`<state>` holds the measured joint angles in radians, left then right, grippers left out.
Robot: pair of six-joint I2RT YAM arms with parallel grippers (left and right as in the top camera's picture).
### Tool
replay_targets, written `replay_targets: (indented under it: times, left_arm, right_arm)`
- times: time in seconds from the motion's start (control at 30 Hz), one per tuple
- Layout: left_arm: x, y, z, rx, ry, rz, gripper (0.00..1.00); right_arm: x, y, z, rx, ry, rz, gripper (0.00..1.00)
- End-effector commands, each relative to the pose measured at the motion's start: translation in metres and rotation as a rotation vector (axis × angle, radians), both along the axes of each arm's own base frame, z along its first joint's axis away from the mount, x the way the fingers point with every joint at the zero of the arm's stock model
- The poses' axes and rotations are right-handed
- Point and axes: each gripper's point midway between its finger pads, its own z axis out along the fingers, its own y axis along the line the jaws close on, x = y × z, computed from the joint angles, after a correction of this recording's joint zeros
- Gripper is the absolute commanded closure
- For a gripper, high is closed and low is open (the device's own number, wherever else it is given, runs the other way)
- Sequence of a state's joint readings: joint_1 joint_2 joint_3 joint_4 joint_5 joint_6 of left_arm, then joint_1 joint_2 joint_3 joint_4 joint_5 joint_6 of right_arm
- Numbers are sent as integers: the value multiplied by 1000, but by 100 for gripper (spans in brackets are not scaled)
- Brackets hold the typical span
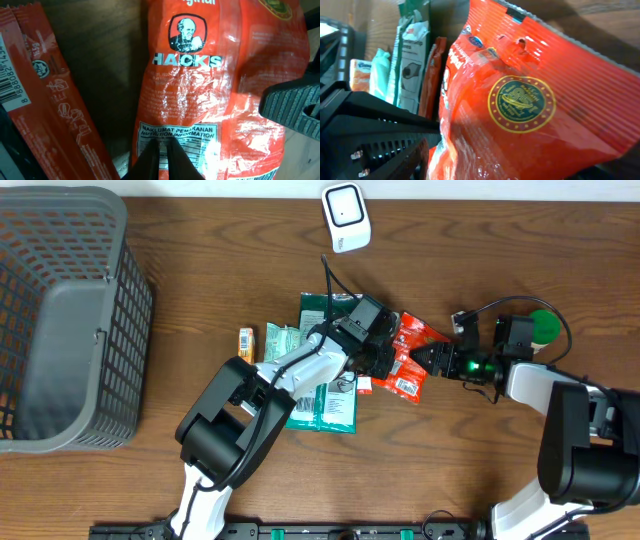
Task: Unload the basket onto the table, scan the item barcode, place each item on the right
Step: 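Close the right gripper on the red Hacks bag and lift, then carry the red bag with the right gripper up to the white scanner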
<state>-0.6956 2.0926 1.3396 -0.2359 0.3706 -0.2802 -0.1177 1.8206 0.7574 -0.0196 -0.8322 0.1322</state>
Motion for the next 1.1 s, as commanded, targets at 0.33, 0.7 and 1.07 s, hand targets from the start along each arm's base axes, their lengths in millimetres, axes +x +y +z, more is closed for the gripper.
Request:
replay_targets:
  times: [0.33, 0.7, 1.07]
  left_arm:
    - [-1, 19, -27, 102, 11, 17, 90]
    - [8, 16, -8, 70, -26, 27, 85]
    - [34, 53, 169, -128, -273, 142, 60]
  right_arm:
    - [-11, 12, -19, 91, 51, 35, 52]
    - [-5, 11, -15, 89, 13, 38, 83]
    - [17, -2, 73, -33, -154, -5, 99]
